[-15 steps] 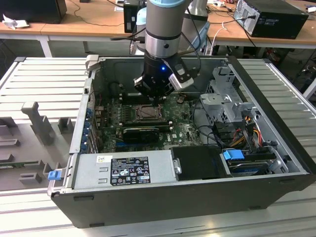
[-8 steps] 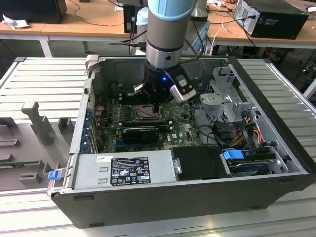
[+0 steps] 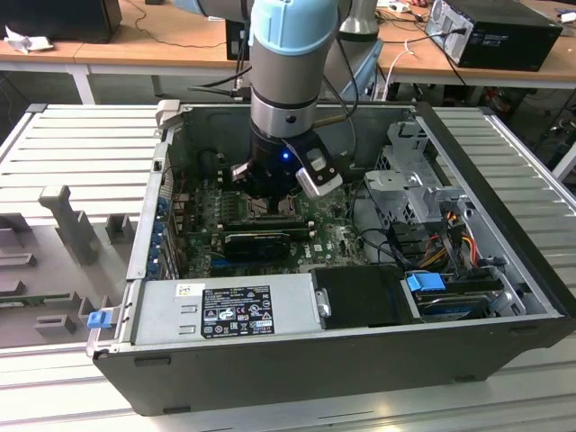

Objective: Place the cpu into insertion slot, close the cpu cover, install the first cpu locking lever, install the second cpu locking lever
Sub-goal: 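Install the second cpu locking lever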

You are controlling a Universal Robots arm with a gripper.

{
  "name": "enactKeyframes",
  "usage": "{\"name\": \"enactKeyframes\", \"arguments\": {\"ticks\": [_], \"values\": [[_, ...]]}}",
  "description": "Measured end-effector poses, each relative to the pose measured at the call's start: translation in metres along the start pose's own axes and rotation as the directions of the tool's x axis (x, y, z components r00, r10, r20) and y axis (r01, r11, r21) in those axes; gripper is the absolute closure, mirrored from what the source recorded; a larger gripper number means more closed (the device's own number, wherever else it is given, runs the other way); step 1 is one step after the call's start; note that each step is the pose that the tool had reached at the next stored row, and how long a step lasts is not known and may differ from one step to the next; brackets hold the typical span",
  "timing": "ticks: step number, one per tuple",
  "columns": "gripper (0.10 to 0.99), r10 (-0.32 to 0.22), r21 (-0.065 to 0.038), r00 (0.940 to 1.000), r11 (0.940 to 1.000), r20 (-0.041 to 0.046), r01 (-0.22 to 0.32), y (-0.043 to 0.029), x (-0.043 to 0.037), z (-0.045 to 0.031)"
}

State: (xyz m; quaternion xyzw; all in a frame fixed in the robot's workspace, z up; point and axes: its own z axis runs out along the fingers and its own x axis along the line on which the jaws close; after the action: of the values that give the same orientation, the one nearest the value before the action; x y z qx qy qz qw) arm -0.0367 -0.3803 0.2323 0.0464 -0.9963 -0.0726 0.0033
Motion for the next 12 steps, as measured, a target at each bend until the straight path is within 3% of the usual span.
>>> {"name": "enactKeyframes", "arguments": {"ticks": [2,7,12], "values": [[0.98,-0.005,-0.006,1.0,1.0,0.0,0.005,-0.0002,0.0084,0.0027],[0.98,-0.016,-0.007,0.9999,0.9999,-0.0017,0.016,-0.0019,0.0101,0.0142],[0.98,-0.053,-0.043,0.9986,0.9977,-0.0024,0.053,-0.0059,0.022,0.0202]]}}
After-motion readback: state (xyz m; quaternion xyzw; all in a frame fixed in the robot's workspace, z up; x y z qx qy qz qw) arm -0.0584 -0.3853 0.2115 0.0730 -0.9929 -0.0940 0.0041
